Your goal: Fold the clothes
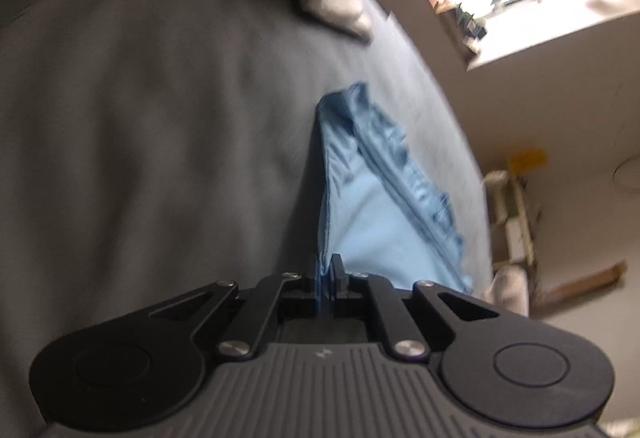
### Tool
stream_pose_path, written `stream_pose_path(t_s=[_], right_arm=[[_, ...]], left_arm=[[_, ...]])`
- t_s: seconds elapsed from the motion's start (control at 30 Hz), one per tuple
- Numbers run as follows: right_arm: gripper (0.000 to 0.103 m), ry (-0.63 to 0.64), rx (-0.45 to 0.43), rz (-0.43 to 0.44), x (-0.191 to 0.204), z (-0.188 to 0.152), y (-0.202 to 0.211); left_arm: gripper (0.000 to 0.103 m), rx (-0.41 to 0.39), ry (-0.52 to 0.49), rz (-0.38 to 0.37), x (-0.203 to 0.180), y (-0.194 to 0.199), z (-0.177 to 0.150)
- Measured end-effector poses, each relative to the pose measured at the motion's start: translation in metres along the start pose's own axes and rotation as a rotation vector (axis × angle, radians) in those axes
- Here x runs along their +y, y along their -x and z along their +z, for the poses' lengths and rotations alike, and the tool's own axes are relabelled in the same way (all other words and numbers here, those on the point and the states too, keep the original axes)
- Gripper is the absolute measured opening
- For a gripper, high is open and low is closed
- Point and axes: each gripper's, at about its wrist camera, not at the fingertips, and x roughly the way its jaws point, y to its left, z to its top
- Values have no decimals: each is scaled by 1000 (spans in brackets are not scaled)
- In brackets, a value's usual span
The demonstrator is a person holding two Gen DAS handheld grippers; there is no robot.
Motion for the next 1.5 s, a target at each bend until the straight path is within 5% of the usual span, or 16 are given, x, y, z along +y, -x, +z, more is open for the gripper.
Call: stream_pose_path(t_s=[0.3,0.47,0.63,0.73,0.97,1.13,1.27,1.5], right_arm=[[7,58,122,-137,-23,-33,25],[23,123,59,-235,-17,-20,55],[24,384,-93,-366,19,-3,94],[24,555,-101,-308,55,-7,72],[24,840,125,-112,132,-48,-82],[22,986,228,-117,150,-75,-147],[22,1039,294,-164,147,-93,-175],[18,1077,273,-178,152,-86,-198]], left_arm=[[13,169,-9,138,35,3,-47],[36,116,-155,208,16,33,-37],[41,-2,-360,287,-24,60,-20],[41,-54,-557,282,-64,38,-12],[40,-66,-854,223,-145,-73,-34],[32,4,-901,270,-151,-139,-40],[32,9,-924,281,-142,-148,-39],[30,-57,-932,291,-137,-146,-24]])
